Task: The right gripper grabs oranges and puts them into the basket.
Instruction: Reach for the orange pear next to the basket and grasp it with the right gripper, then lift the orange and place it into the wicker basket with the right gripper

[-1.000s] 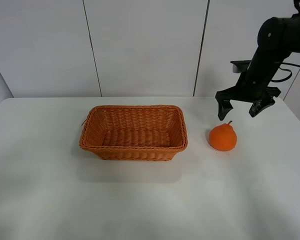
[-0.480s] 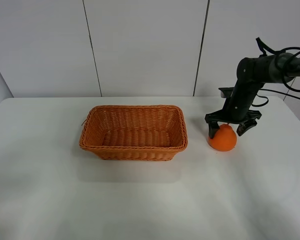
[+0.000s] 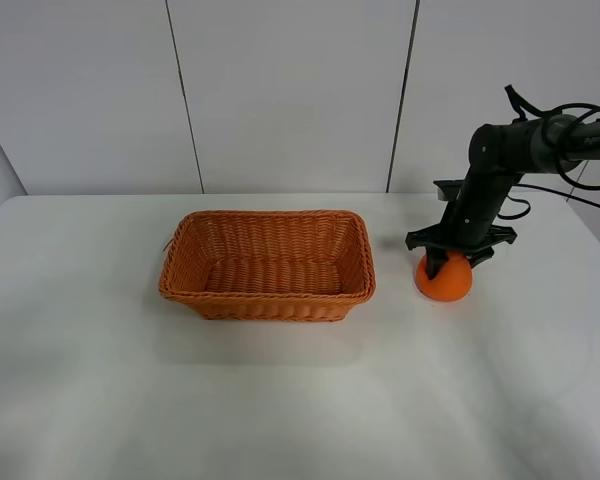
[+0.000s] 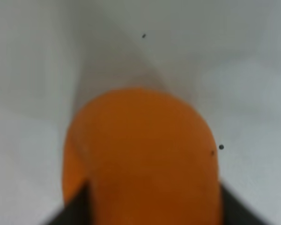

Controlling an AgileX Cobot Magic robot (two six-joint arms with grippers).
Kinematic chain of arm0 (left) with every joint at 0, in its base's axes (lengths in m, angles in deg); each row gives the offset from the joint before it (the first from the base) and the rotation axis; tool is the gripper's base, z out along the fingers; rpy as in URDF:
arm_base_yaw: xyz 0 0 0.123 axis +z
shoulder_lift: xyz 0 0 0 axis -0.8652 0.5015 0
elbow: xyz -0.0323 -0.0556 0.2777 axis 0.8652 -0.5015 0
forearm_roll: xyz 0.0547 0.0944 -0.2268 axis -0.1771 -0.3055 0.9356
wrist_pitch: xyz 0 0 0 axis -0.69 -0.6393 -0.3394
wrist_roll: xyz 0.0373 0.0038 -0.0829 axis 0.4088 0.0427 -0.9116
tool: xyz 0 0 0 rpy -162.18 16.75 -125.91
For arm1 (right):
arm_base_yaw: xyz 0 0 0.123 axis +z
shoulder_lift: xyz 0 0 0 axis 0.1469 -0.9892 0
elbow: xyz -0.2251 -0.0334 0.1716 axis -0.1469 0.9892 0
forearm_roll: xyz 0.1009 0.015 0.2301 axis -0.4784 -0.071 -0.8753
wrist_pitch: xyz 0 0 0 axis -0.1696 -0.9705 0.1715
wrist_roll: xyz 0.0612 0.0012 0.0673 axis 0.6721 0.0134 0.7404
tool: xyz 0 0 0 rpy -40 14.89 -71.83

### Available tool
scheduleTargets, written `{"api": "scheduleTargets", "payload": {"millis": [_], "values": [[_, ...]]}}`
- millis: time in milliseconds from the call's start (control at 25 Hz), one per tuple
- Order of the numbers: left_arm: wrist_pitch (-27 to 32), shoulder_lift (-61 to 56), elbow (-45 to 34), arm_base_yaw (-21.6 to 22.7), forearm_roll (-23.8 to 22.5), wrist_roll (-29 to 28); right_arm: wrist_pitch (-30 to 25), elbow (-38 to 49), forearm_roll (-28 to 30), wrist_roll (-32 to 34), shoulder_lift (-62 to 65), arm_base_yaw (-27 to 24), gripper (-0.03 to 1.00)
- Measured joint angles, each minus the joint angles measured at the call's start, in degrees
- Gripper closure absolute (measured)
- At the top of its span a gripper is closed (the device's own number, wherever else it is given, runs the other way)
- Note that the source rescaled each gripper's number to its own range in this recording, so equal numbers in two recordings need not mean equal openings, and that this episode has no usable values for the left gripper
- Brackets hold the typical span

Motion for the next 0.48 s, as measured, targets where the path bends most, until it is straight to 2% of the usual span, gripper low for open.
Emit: {"api": "scheduleTargets", "payload": {"millis": [40,80,240,480], "values": [[0.00,0.00,0.00,0.00,0.00,0.00,-0.56,-0.33,0.00,0.00,0.08,0.00,0.87],[0.00,0.00,0.00,0.00,0.00,0.00,-0.80,-0.39,0.00,-0.10,0.31,0.00,0.96],[0.00,0.00,0.00,0.00,0.00,0.00,-2.18,-0.47,0.21,-1.73,2.65,0.00,0.97],[0.00,0.00,0.00,0.00,0.00,0.00,-3.34,-0.27,2.95,-1.97,13.25,0.00,0.97]]}}
